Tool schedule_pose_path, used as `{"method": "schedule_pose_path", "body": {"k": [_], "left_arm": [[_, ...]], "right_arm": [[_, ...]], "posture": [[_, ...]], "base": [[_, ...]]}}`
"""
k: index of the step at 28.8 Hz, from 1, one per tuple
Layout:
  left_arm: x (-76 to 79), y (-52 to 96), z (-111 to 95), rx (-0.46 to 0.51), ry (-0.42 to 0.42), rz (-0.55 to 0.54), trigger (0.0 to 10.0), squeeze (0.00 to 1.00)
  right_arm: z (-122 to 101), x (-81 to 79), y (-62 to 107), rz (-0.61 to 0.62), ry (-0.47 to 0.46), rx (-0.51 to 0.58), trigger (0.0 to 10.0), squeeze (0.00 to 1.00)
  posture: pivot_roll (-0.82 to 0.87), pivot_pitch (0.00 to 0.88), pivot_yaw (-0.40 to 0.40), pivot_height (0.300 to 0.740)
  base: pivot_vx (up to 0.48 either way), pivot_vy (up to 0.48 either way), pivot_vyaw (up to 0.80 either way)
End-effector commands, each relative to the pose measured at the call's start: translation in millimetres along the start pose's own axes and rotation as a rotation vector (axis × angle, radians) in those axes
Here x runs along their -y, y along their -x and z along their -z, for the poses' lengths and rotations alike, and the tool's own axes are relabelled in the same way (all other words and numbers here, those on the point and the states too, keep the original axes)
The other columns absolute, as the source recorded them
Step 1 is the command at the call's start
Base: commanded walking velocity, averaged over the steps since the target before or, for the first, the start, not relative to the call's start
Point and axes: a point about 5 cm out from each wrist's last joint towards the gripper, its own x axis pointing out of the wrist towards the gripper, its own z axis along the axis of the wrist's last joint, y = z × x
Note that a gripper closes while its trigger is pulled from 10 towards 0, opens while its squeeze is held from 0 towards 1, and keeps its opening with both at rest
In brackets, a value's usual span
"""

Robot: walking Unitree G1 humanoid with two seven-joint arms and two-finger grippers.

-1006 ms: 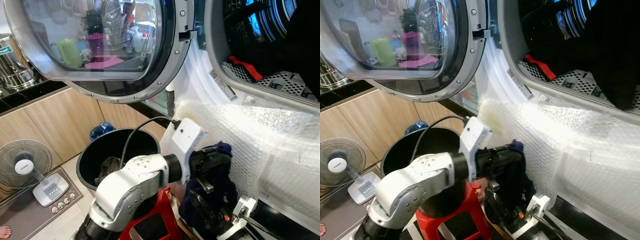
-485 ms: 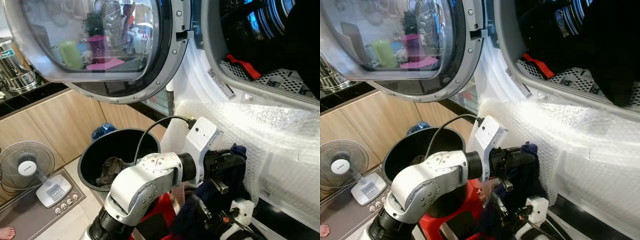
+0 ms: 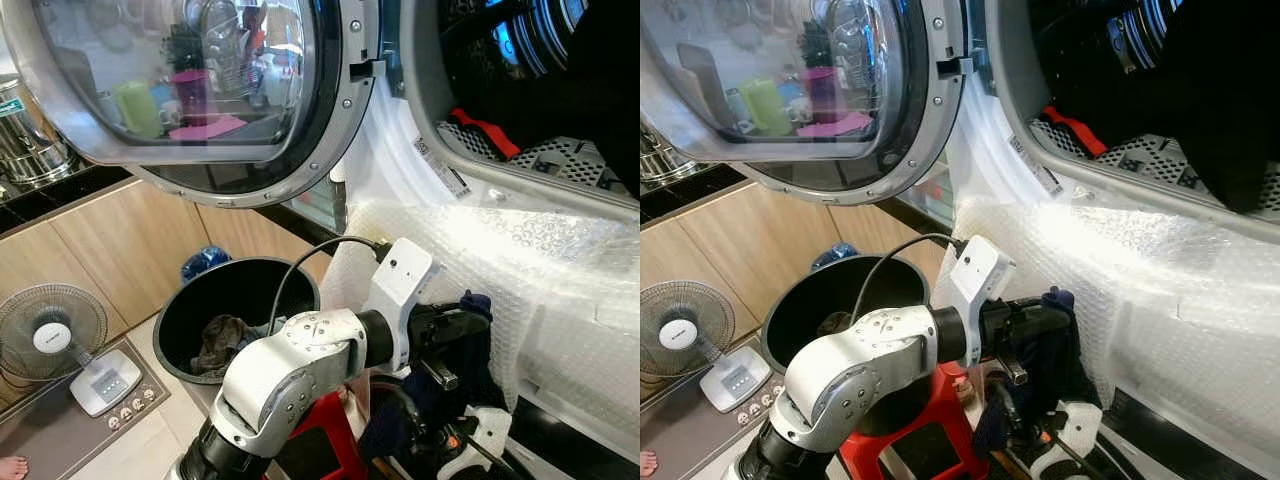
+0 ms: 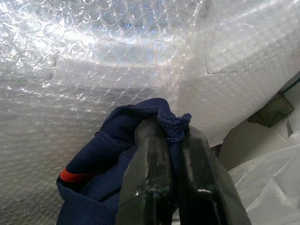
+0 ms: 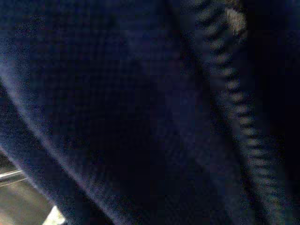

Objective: Clothes washing

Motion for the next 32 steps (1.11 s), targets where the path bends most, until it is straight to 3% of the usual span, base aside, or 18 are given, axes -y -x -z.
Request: {"method": "schedule_pose_path", "body": {"k": [1, 4, 13, 23, 32], "left_arm": [[1.8, 1.6, -7.0, 0.026, -0.021, 0.0, 10.0, 0.0], [0.4, 2.1, -7.9, 0.03, -0.015, -0.012, 10.0, 0.0], [-3.5, 3.8, -8.4, 0.028, -0.015, -0.03, 10.0, 0.0], [-5.8, 11.3, 3.3, -0.003, 0.015, -0.056, 10.0, 0.0], [-3.5, 11.3, 6.1, -0.013, 0.028, -0.045, 10.0, 0.0]], "right_arm": [[2.4, 1.6, -0.4, 0.037, -0.013, 0.007, 0.0, 0.0], [-3.1, 10.1, -0.6, 0.112, -0.029, 0.06, 0.0, 0.0], [-13.9, 15.9, -2.1, 0.145, -0.085, 0.147, 0.0, 0.0], [-25.4, 11.1, 1.1, 0.044, -0.222, 0.295, 0.0, 0.0], [-22.6, 7.9, 5.4, -0.001, -0.246, 0.307, 0.0, 0.0]], "posture": [[0.06, 0.0, 0.131, 0.74], [0.06, 0.0, 0.131, 0.74], [0.06, 0.0, 0.134, 0.74], [0.04, 0.0, 0.132, 0.74], [0.03, 0.0, 0.132, 0.74]], "base": [[0.0, 0.0, 0.0], [0.0, 0.0, 0.0], [0.0, 0.0, 0.0], [0.0, 0.0, 0.0], [0.0, 0.0, 0.0]]}}
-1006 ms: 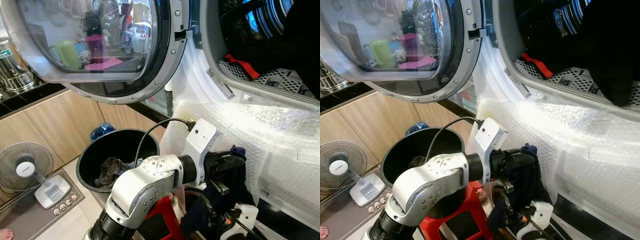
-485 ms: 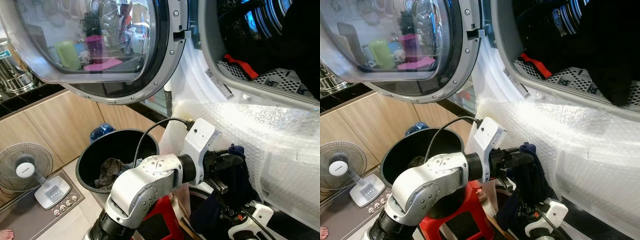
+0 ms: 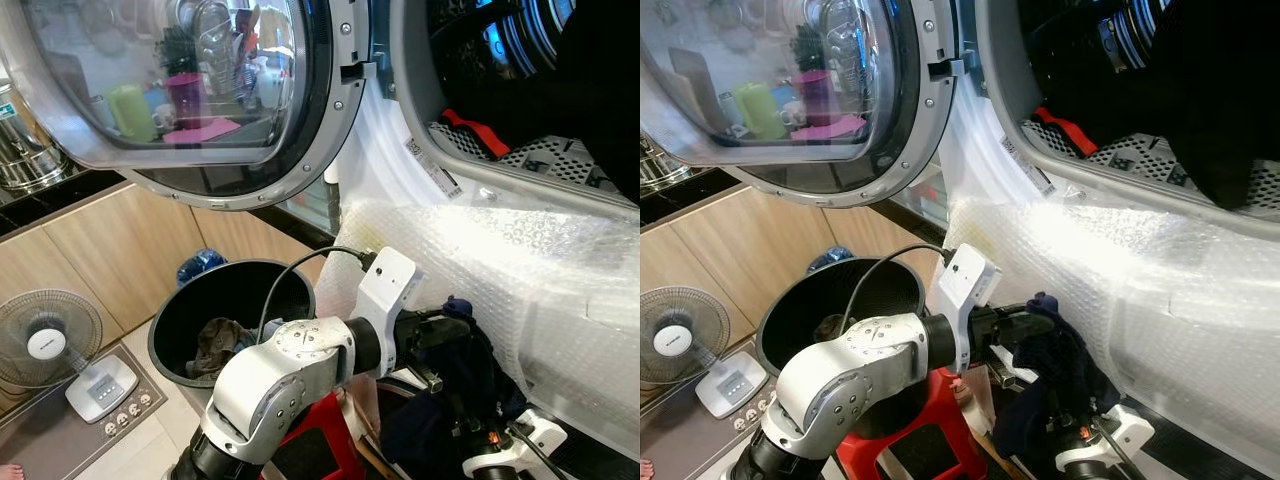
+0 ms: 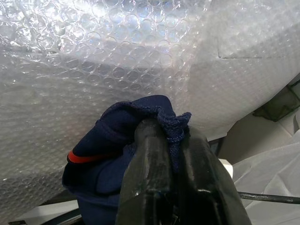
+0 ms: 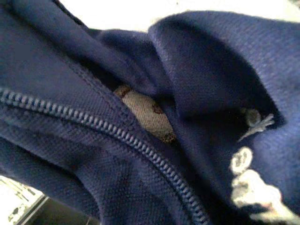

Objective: Clothes washing

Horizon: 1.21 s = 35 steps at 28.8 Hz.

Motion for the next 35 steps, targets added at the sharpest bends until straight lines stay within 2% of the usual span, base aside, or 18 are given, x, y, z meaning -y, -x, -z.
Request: {"method": "schedule_pose_path", "body": {"k": [1, 5, 10, 18, 26, 34, 35], "left_arm": [[2.6, 3.7, -5.0, 0.019, -0.011, 0.003, 10.0, 0.0], [1.3, 3.4, -5.5, 0.013, -0.016, 0.0, 10.0, 0.0], [1.7, 3.2, -7.7, 0.023, -0.017, -0.001, 10.0, 0.0], [-1.9, 7.0, -8.8, 0.035, -0.008, -0.016, 10.0, 0.0], [-2.1, 8.3, -12.3, 0.055, 0.004, -0.017, 10.0, 0.0], [-2.2, 9.9, -12.3, 0.056, -0.01, 0.0, 10.0, 0.0], [-1.1, 10.8, -11.5, 0.055, 0.001, 0.014, 10.0, 1.0]], "right_arm": [[0.6, -3.7, 0.0, -0.018, -0.019, 0.011, 0.0, 0.0], [-0.8, -4.8, -0.9, -0.024, -0.034, 0.021, 0.0, 0.0], [8.1, -5.3, -2.7, -0.005, -0.013, -0.038, 0.0, 0.0], [12.2, -9.6, -5.9, -0.014, -0.017, -0.059, 0.0, 0.0], [8.0, -10.5, -12.0, 0.017, -0.015, -0.015, 0.0, 0.0], [3.3, -16.8, -20.3, -0.022, -0.006, -0.001, 0.0, 0.0], [3.8, -17.4, -21.0, -0.023, -0.005, -0.002, 0.0, 0.0]], "posture": [[0.03, 0.0, 0.132, 0.74], [0.04, 0.0, 0.134, 0.74], [0.04, 0.0, 0.129, 0.74], [0.05, 0.0, 0.128, 0.74], [0.06, 0.0, 0.127, 0.74], [0.05, 0.0, 0.131, 0.74], [0.05, 0.0, 0.128, 0.74]], "base": [[0.0, 0.0, 0.0], [0.0, 0.0, 0.0], [0.0, 0.0, 0.0], [0.0, 0.0, 0.0], [0.0, 0.0, 0.0], [0.0, 0.0, 0.0], [0.0, 0.0, 0.0]]}}
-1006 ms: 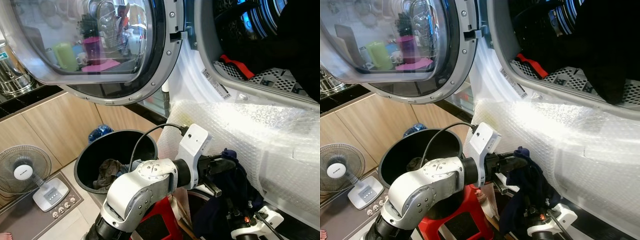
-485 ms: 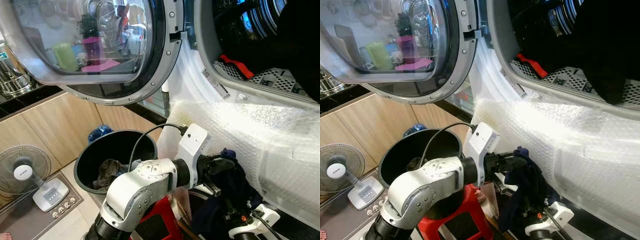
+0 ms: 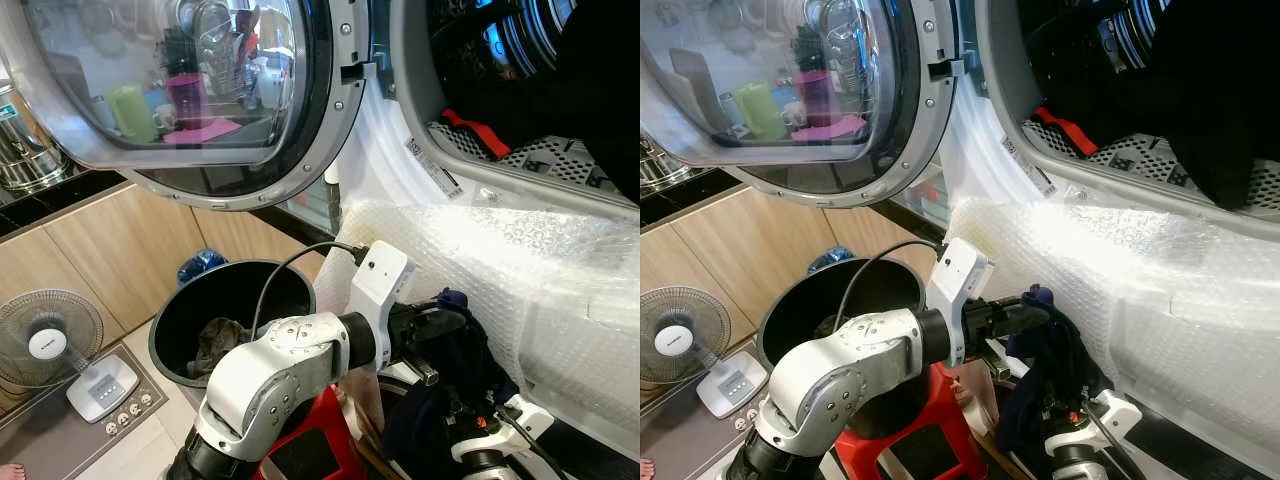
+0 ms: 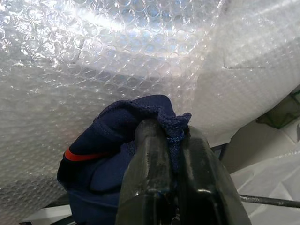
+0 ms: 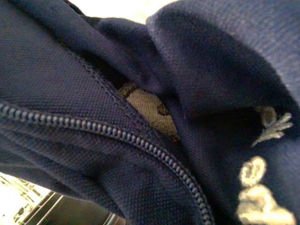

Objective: Clothes washing

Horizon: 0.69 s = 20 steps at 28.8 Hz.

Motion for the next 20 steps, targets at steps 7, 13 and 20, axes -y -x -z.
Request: {"method": "schedule_pose_path", "body": {"k": [7, 13, 20], "left_arm": [[9.9, 14.0, 1.3, -0.027, -0.007, 0.107, 10.0, 1.0], [-5.5, 38.7, 16.1, -0.103, -0.103, 0.084, 10.0, 1.0], [-60.5, 71.3, 6.4, -0.014, -0.204, -0.345, 10.0, 1.0]], "right_arm": [[-3.7, -6.0, -6.4, -0.012, -0.008, 0.044, 0.0, 0.0], [-8.3, 0.9, -4.6, -0.006, 0.032, 0.031, 0.0, 0.0], [-14.7, 0.6, 5.1, -0.1, 0.026, 0.014, 0.0, 0.0]], "posture": [[0.06, 0.0, 0.131, 0.74], [0.05, 0.0, 0.139, 0.74], [0.05, 0.0, 0.135, 0.74]], "base": [[0.0, 0.0, 0.0], [0.0, 0.0, 0.0], [0.0, 0.0, 0.0]]}}
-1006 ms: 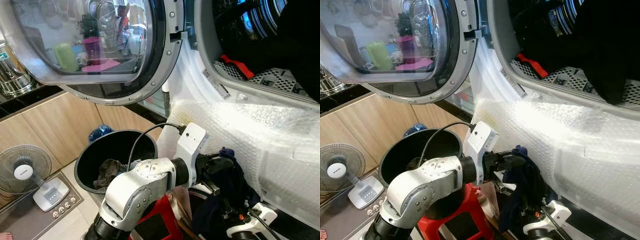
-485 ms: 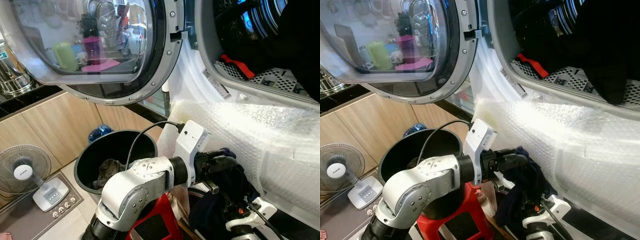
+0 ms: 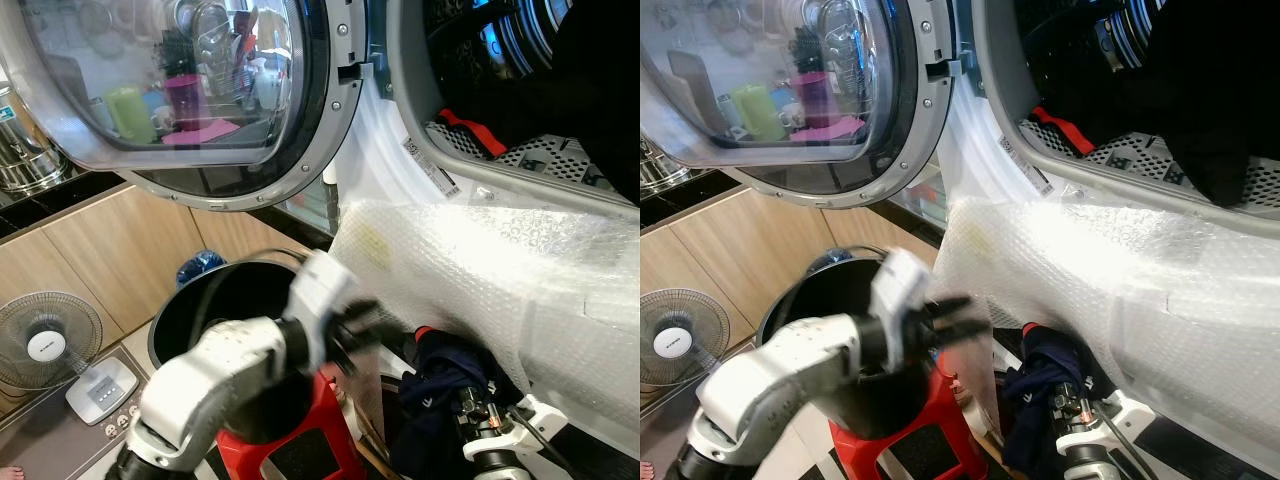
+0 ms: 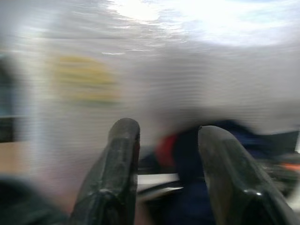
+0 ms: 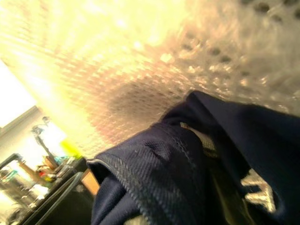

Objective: Clothes washing

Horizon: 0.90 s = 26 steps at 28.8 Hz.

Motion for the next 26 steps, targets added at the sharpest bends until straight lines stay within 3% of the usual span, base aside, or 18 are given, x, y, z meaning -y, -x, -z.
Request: {"method": "schedule_pose_path", "body": {"k": [1, 3, 4, 5, 8, 10, 11, 15, 17, 19, 21, 23, 26], "left_arm": [[-13.9, 8.8, 5.6, 0.006, -0.051, -0.112, 10.0, 1.0], [-15.8, 12.0, 10.4, 0.01, -0.023, -0.132, 10.0, 1.0], [-18.6, 21.9, 23.1, 0.005, -0.023, -0.175, 10.0, 0.45], [-20.9, 27.2, 28.4, 0.005, -0.017, -0.207, 10.0, 0.0], [-29.1, 37.9, 39.9, -0.022, -0.069, -0.297, 10.0, 0.0], [-44.1, 53.4, 52.7, -0.031, -0.069, -0.467, 10.0, 0.0], [-64.0, 76.1, 62.6, -0.018, -0.133, -0.682, 10.0, 0.0], [-75.9, 92.1, 71.5, -0.028, -0.164, -0.825, 10.0, 0.0], [-83.4, 103.7, 80.7, -0.044, -0.171, -0.91, 10.0, 0.0], [-84.3, 105.1, 82.2, -0.047, -0.174, -0.916, 10.0, 0.0], [-86.8, 109.9, 85.7, -0.028, -0.19, -0.944, 10.0, 0.0], [-87.5, 110.7, 89.9, -0.053, -0.219, -0.946, 10.0, 0.0], [-87.1, 109.2, 93.0, -0.048, -0.208, -0.939, 10.0, 0.0]], "right_arm": [[2.8, -10.6, 0.6, -0.095, -0.013, -0.024, 0.0, 0.0], [4.5, -11.3, 3.7, -0.112, -0.019, -0.037, 0.0, 0.0], [8.7, -12.4, 14.5, -0.167, -0.019, -0.093, 0.0, 0.0], [10.2, -13.0, 20.2, -0.196, -0.02, -0.12, 0.0, 0.0], [12.2, -12.9, 31.6, -0.248, -0.014, -0.182, 0.0, 0.0], [14.0, -12.6, 46.1, -0.305, -0.003, -0.267, 0.0, 0.0], [14.9, -20.9, 60.7, -0.404, -0.016, -0.365, 0.0, 0.0], [16.1, -36.4, 65.2, -0.511, -0.049, -0.415, 0.0, 0.0], [16.7, -56.1, 62.7, -0.601, -0.04, -0.459, 0.0, 0.0], [15.6, -61.1, 61.6, -0.625, -0.034, -0.462, 0.0, 0.0], [4.4, -82.3, 58.5, -0.727, -0.018, -0.465, 0.0, 0.0], [-5.2, -93.2, 53.7, -0.777, 0.021, -0.444, 0.0, 0.0], [-28.1, -114.5, 38.5, -0.843, 0.042, -0.34, 0.0, 0.0]], "posture": [[0.06, 0.0, 0.134, 0.74], [0.06, 0.0, 0.133, 0.74], [0.05, 0.0, 0.131, 0.74], [0.05, 0.0, 0.132, 0.74], [0.04, 0.0, 0.133, 0.74], [0.04, 0.0, 0.133, 0.74], [0.04, 0.0, 0.128, 0.74], [0.04, 0.0, 0.122, 0.74], [0.03, 0.0, 0.115, 0.74], [0.03, 0.0, 0.115, 0.74], [0.03, 0.0, 0.123, 0.74], [0.03, 0.0, 0.128, 0.74], [0.03, 0.0, 0.132, 0.74]], "base": [[0.0, 0.0, 0.0], [0.0, 0.0, 0.0], [0.0, 0.0, 0.0], [0.0, 0.0, 0.0], [0.0, 0.0, 0.0], [0.0, 0.0, 0.0], [0.0, 0.0, 0.0], [0.0, 0.0, 0.0], [0.0, 0.0, 0.0], [0.0, 0.0, 0.0], [0.0, 0.0, 0.0], [0.0, 0.0, 0.0], [0.0, 0.0, 0.0]]}}
